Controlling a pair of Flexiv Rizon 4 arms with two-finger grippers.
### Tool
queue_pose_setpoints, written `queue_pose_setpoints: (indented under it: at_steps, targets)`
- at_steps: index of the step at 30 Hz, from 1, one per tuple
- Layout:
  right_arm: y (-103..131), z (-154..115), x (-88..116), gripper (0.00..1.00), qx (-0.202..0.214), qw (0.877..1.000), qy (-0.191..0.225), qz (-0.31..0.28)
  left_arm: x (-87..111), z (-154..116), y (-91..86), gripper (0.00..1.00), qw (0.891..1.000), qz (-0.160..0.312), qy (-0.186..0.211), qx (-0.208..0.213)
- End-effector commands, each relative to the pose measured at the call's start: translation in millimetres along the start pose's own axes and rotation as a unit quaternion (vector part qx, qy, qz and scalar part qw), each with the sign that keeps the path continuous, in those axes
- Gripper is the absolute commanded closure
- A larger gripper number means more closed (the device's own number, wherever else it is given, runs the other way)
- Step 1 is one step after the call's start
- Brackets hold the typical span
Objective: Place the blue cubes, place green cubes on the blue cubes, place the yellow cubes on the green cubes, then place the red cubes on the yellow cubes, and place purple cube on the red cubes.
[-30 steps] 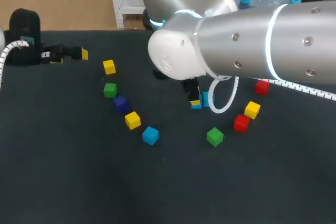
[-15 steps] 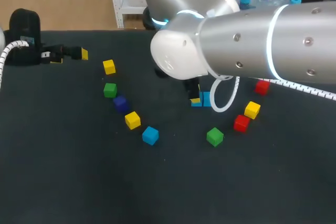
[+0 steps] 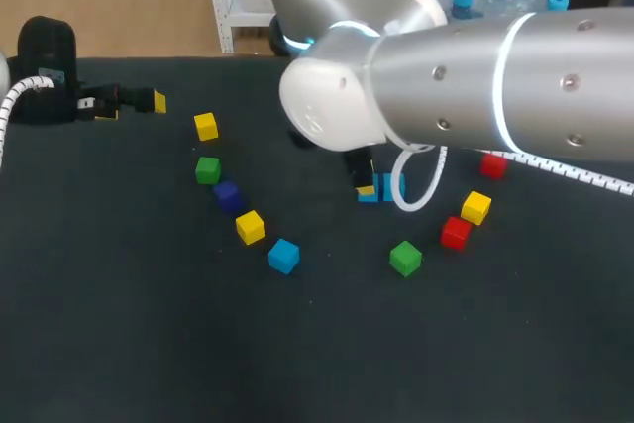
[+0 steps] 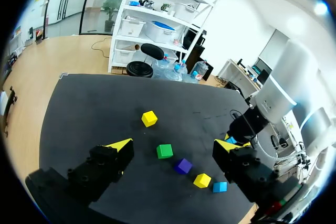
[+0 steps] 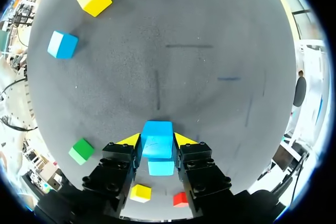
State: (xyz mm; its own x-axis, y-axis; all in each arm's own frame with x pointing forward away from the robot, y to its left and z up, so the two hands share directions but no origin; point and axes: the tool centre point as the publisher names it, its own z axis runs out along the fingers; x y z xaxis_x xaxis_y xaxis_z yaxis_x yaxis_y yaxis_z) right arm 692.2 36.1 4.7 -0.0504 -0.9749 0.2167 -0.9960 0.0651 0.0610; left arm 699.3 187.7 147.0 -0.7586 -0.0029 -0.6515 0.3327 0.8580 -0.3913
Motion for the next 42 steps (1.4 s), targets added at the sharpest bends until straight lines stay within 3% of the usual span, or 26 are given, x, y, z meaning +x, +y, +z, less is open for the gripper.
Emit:
queue_pose_setpoints:
  at_steps: [1, 21, 23, 28, 29, 42]
  targets:
    - [-2.1, 0.5, 0.3, 1.00, 0.000, 1.000, 0.001, -0.001, -1.2, -0.1, -2.0, 0.00, 1.000, -0.001, 0.003, -0.005]
    - [-4.4, 1.5, 0.0, 0.98, -0.010, 1.000, 0.003, -0.005, -1.2, -0.1, -2.0, 0.00, 1.000, -0.001, 0.003, -0.005]
    - [-3.8, 1.5, -0.1, 0.89, -0.011, 1.000, 0.006, -0.007, -1.2, -0.1, -2.0, 0.00, 1.000, -0.001, 0.003, -0.005]
    - [-3.7, 1.7, 0.2, 0.49, -0.012, 1.000, 0.005, -0.005, -1.2, -0.1, -2.0, 0.00, 1.000, -0.001, 0.003, -0.005]
    - [-3.6, 1.7, 0.2, 0.00, -0.013, 1.000, 0.003, -0.004, -1.2, -0.1, -2.0, 0.00, 1.000, -0.001, 0.003, -0.005]
    - [-1.1, 3.8, -1.1, 0.00, -0.016, 1.000, 0.006, -0.011, -1.2, -0.1, -2.0, 0.00, 1.000, -0.001, 0.003, -0.005]
